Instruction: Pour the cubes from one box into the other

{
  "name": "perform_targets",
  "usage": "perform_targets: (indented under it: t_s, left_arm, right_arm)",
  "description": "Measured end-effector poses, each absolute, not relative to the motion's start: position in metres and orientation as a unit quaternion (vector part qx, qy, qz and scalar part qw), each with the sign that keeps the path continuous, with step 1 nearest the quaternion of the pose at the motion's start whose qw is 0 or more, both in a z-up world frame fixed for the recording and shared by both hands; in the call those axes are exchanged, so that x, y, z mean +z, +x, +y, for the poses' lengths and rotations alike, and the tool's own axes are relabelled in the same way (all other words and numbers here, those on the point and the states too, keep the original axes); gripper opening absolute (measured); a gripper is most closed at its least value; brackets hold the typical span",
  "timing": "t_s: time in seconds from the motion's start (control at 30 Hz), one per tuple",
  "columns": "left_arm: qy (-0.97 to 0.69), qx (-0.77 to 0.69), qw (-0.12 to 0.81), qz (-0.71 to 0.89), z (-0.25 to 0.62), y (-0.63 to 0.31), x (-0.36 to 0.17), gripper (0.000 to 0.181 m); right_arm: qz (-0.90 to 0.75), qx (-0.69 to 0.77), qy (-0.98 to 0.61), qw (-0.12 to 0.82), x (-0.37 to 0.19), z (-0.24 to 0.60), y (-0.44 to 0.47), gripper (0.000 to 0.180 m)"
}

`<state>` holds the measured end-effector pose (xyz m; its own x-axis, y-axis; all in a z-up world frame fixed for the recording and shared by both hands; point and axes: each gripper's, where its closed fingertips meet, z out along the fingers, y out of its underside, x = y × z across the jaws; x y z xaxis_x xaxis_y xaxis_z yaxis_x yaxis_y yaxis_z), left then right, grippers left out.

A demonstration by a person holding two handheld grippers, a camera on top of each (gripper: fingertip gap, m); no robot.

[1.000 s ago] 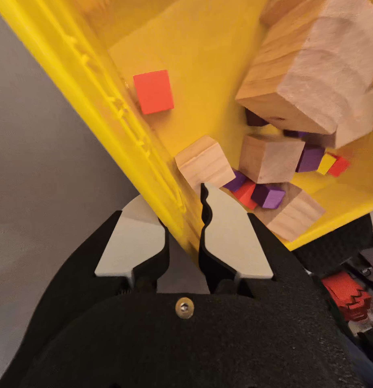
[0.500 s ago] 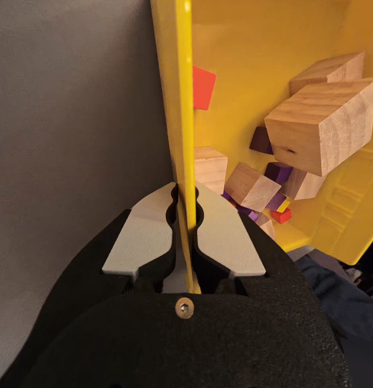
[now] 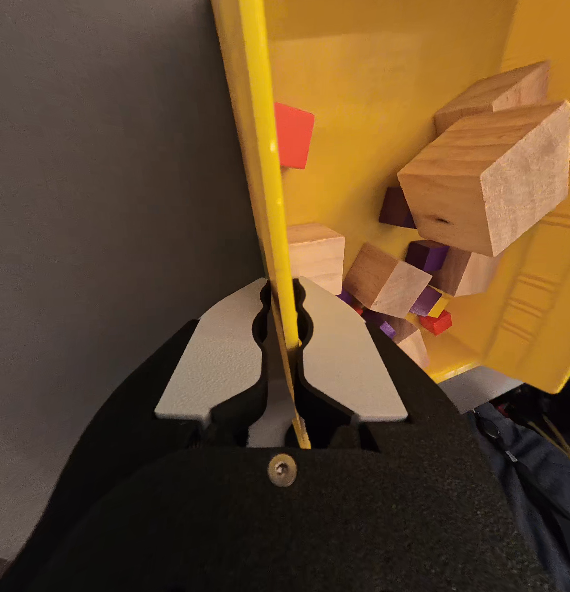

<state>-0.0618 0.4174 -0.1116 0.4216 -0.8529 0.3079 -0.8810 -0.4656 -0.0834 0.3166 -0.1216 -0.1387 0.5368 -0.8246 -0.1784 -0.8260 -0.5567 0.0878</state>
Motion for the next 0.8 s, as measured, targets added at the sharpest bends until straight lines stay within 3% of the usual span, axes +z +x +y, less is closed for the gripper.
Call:
perform_targets:
  t_s: [0.43,0.67,0.8]
  left_arm:
    - [0.842,0.173,0.029,-0.510,0.433,-0.070,-0.111,0.014]
    - [0.838,0.179,0.026,-0.514,0.439,-0.076,-0.110,0.016]
    - [0.838,0.197,0.022,-0.508,0.443,-0.080,-0.110,0.018]
  right_arm:
    - [0.420,0.078,-0.901,0.073,-0.134,-0.092,0.318,0.015]
    - [0.393,-0.025,-0.884,0.253,-0.070,-0.076,0.343,0.039]
    - [0.347,-0.176,-0.852,0.350,-0.008,-0.079,0.347,0.039]
